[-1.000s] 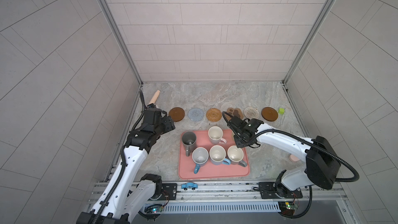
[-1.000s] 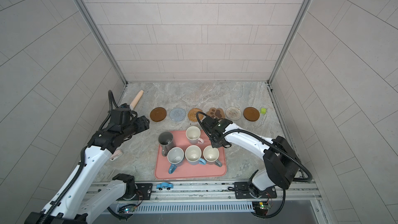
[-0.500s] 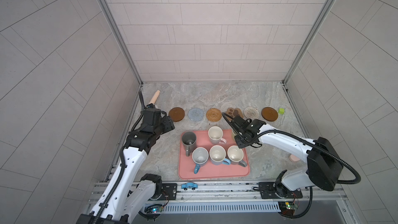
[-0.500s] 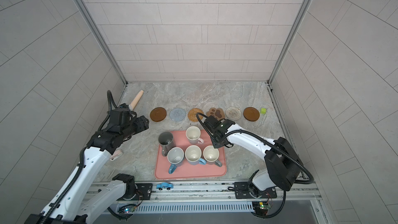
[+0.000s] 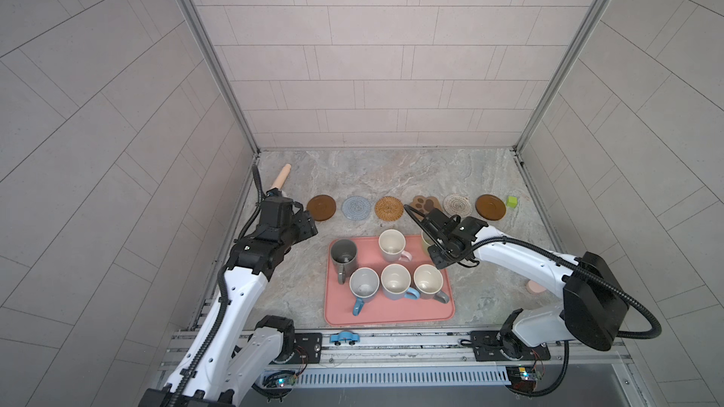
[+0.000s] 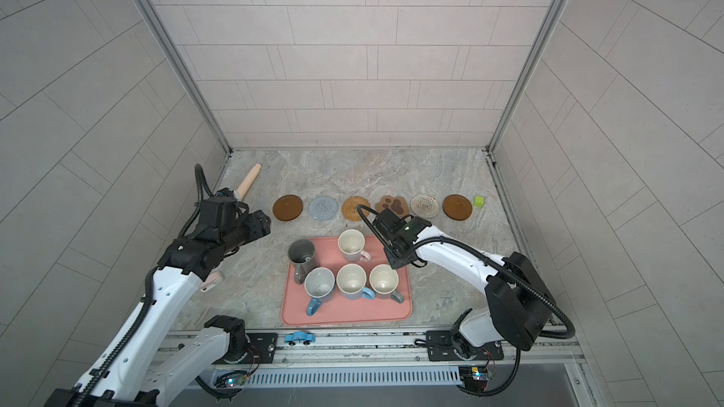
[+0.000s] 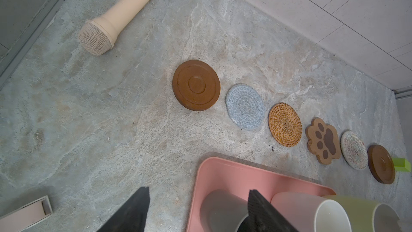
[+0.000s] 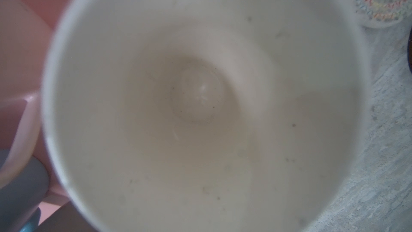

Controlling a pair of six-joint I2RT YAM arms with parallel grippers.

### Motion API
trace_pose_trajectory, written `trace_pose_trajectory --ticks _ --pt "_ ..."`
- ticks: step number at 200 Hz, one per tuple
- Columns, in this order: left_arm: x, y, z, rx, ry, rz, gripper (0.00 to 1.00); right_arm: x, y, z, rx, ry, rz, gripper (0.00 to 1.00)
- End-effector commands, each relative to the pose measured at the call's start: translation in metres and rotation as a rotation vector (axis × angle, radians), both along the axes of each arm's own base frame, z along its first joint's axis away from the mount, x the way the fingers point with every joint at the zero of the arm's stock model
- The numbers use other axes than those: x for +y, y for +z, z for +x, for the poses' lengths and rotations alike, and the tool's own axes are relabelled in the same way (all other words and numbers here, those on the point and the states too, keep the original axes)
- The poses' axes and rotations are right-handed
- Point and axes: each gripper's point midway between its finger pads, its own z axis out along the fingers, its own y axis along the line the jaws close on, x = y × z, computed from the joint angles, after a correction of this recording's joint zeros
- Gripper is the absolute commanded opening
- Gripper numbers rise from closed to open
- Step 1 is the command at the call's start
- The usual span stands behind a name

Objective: Place cups on coasters
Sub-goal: Pick up the cup from the tray.

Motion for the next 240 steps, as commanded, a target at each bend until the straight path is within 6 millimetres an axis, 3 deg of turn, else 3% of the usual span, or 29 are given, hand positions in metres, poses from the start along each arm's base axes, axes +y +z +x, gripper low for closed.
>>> trace_pose_trajectory --ticks 1,108,186,240 --pt "0.005 -0.002 -0.002 -0.004 0.026 0.008 0.77 -0.001 0.02 0.01 -0.08 0.003 0.013 0.05" --pt "0.005 0.0 -0.003 -0.011 0.023 0.009 0.77 -0.009 0.047 0.02 -0.143 -0.025 0.062 0.03" --pt "0.004 0.005 0.001 -0.022 0.02 0.008 0.77 -0.037 0.066 0.041 -0.149 -0.068 0.086 0.03" --pt "0.004 0.011 0.003 -0.036 0.014 0.017 0.77 -0.072 0.071 0.066 -0.126 -0.081 0.075 0.03"
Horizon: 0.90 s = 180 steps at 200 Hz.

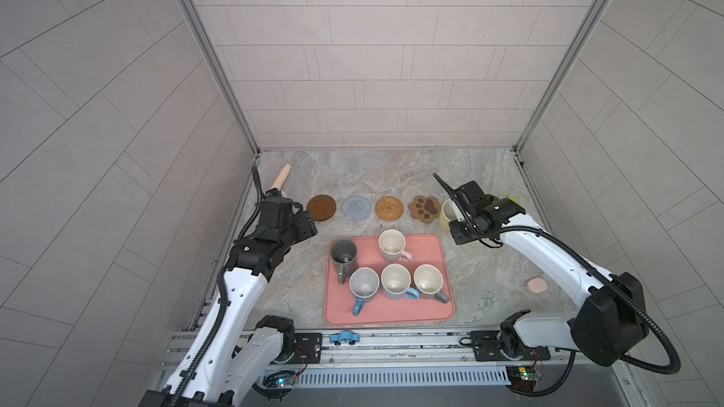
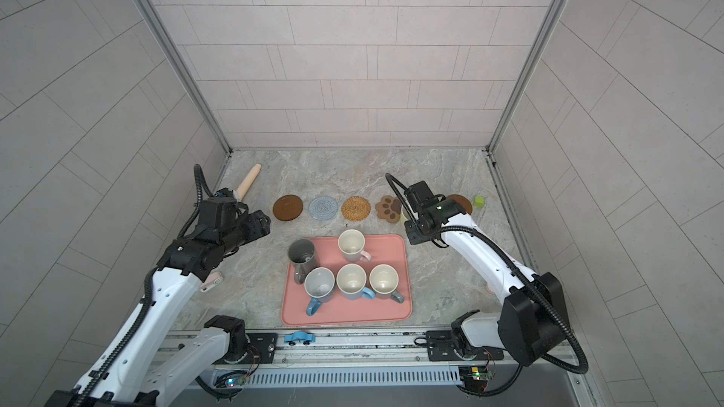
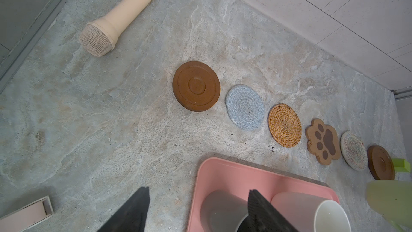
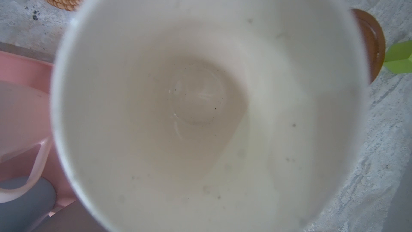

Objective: Place cups on coasters
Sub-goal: Pick up the cup from the tray, then place the cup on the coaster.

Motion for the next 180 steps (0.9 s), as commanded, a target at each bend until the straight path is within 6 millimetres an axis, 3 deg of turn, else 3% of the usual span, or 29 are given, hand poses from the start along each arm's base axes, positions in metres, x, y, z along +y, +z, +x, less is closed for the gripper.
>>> trace_pose_trajectory --ticks 1,180 --pt "0.004 0.01 0.004 -0.031 0.014 0.015 0.77 -0.011 0.012 0.017 -0.029 0.031 -0.009 0.03" --pt "0.006 0.009 -0.001 -0.04 0.026 0.01 0.77 -0.095 0.0 0.078 0.048 -0.085 -0.018 0.03"
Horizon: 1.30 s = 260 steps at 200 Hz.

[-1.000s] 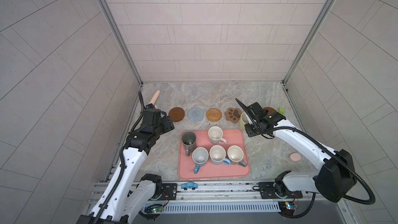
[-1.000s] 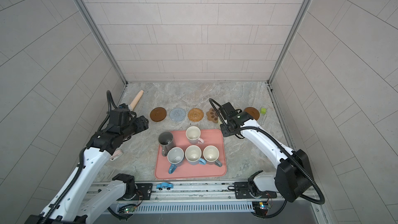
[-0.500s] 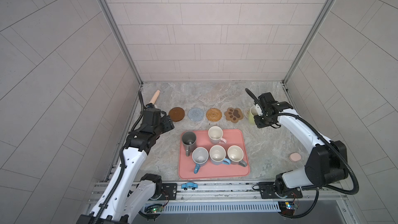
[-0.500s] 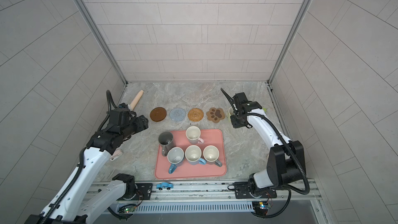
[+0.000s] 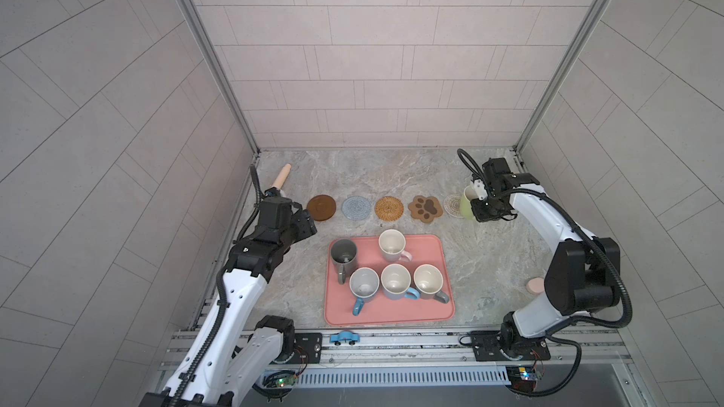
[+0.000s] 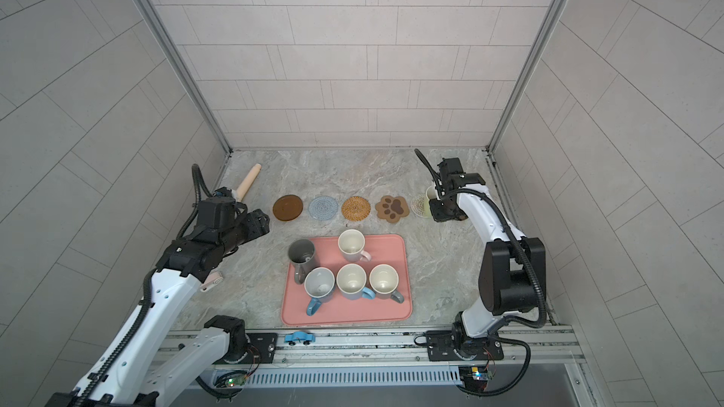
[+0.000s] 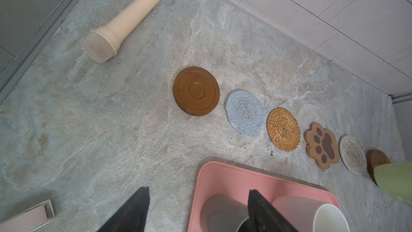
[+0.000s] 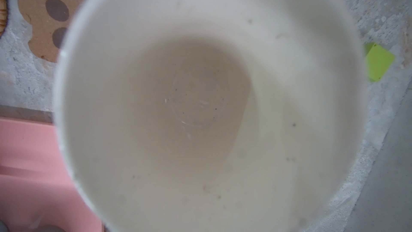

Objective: Place cups on coasters
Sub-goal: Place the cup on the coaster.

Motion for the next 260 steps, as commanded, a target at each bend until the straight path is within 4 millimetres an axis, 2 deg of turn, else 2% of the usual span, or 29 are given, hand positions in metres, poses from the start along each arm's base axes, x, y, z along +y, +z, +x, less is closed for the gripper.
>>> trace_pose_trajectory --ticks 1,65,116,194,220,227,260 --pt "0.004 0.003 -0.002 -0.014 0.018 0.005 0.77 -0.012 0.014 0.017 -0.051 0.002 -0.02 0.03" --pt "0.004 0.002 -0.006 -0.017 0.021 -0.008 0.77 -0.04 0.016 0.044 -0.06 -0.058 -0.007 0.03" --pt "0.003 0.005 -0.007 -0.027 0.024 -0.017 0.77 -0.061 0.012 0.055 -0.04 -0.08 -0.017 0.03" --pt "0.003 0.004 -0.014 -0.031 0.025 -0.033 0.77 -0.077 -0.007 0.056 0.012 -0.107 -0.027 0.03" --pt "0.004 -0.001 -0.017 -0.012 0.027 -0.029 0.77 -0.082 -0.009 0.056 0.018 -0.114 -0.033 0.03" --pt "0.004 0.006 -0.02 -0.039 0.026 -0.033 0.77 -0.083 -0.009 0.056 0.019 -0.115 -0.033 0.03" --pt "0.005 0.006 -0.021 -0.043 0.033 -0.038 0.77 -0.087 -0.009 0.057 0.022 -0.11 -0.034 0.03"
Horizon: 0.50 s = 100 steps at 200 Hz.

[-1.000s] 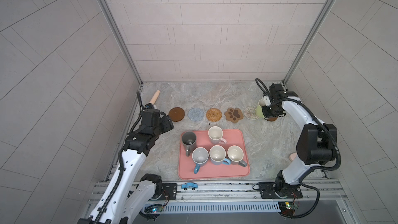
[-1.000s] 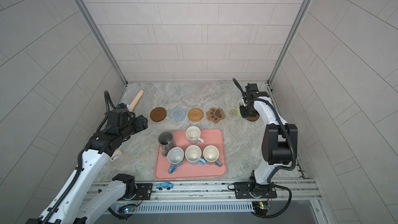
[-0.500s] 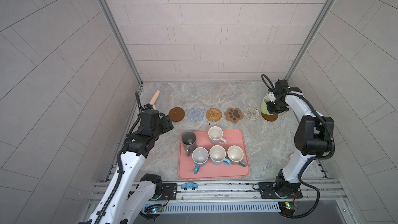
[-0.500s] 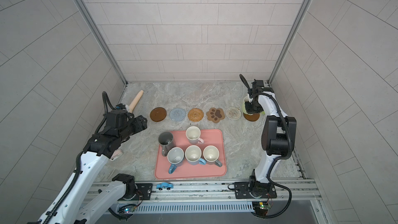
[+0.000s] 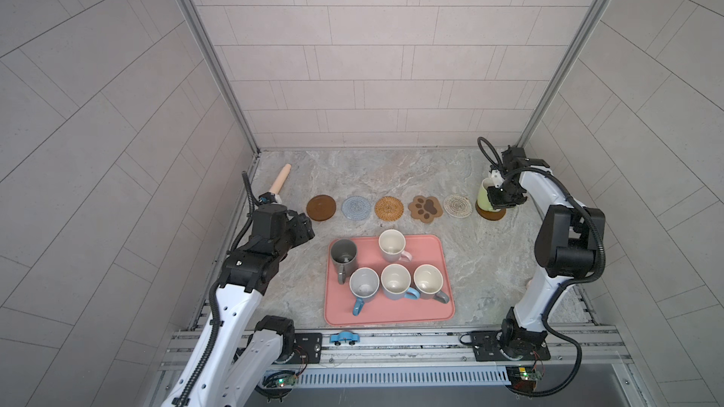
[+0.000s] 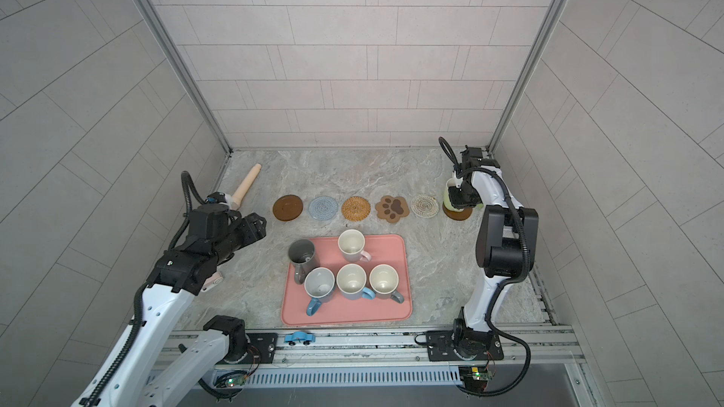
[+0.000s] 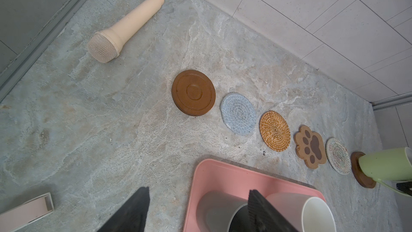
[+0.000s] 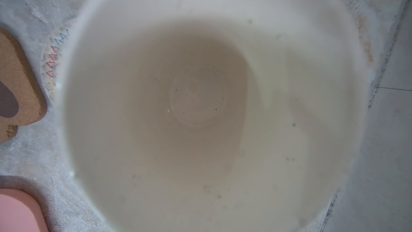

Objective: Place cups on coasters
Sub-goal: Place the cup on the coaster.

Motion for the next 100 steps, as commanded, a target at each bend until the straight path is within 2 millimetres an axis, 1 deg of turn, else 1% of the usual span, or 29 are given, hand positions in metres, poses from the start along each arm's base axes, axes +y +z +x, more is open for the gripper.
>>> trace_pose_trajectory --ticks 1,71,100 --pt "0.003 -0.005 -0.005 0.012 0.018 -0.005 0.77 -0.009 0.012 0.01 -0.037 0.015 -0.024 0.03" --pt "0.004 -0.006 -0.007 0.017 0.021 -0.003 0.77 -0.019 0.007 0.008 -0.031 -0.004 -0.008 0.03" --pt "0.004 -0.005 -0.008 0.015 0.02 -0.002 0.77 -0.018 0.003 0.008 -0.021 -0.001 0.0 0.03"
